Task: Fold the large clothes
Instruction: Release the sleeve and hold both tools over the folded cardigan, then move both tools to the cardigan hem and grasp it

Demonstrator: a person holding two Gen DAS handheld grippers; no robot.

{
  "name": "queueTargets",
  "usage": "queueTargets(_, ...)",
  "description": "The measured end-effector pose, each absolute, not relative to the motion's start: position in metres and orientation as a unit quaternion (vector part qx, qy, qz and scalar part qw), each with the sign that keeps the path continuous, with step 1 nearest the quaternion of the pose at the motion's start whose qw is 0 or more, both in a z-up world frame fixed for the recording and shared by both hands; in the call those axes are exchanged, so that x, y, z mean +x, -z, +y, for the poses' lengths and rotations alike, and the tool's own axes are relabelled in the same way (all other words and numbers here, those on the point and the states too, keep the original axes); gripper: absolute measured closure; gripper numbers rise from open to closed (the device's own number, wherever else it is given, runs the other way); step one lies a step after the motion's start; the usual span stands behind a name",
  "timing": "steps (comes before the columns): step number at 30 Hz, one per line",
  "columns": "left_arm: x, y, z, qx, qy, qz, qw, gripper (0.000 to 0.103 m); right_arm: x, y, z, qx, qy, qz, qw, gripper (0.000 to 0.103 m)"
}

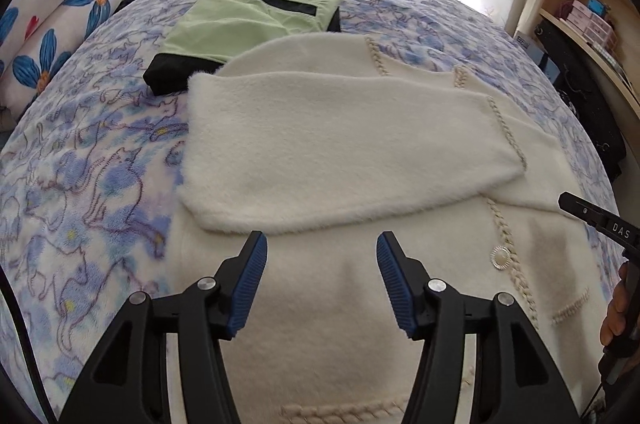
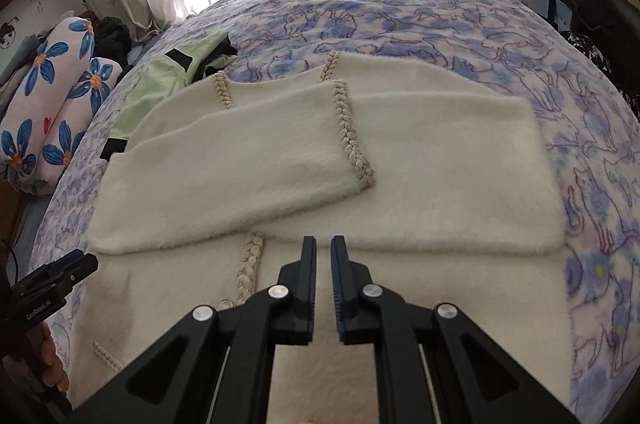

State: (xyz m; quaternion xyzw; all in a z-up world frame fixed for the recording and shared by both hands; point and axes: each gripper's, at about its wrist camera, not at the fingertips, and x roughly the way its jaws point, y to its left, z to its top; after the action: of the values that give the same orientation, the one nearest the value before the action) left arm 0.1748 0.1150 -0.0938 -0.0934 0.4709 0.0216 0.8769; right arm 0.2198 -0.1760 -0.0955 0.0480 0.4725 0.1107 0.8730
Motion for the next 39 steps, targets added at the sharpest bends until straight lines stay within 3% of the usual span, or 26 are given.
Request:
queueTargets(13,0.132,0.062,0.080,-0.086,0.012,0.461,0.883,0.047,0.163,0.071,-0.185,0.033,-0.116,0.456,0.882,0.094)
queueTargets(34,0.057,0.072,0.098,-0.077,-0.003,0.480,0.874,0.046,0.103,0.067,-0.211,0.037,-0.130,0.462,0.876,0.094)
queueTargets(35,0.052,0.073,0.103,-0.079,-0.004,0.486,0.870,0.041,0.100,0.065,-0.216,0.039,-0.133,0.463,0.875,0.091)
queueTargets(37,0.040,0.075,0.115,-0.077,-0.006,0.498,0.863,0.032,0.090,0.056,-0.230,0.043,-0.138,0.459,0.877,0.075)
queueTargets(39,0.026,0.077,0.128,-0.066,-0.012,0.507,0.860,0.032,0.076,0.047,-0.247,0.044,-0.142,0.453,0.879,0.044)
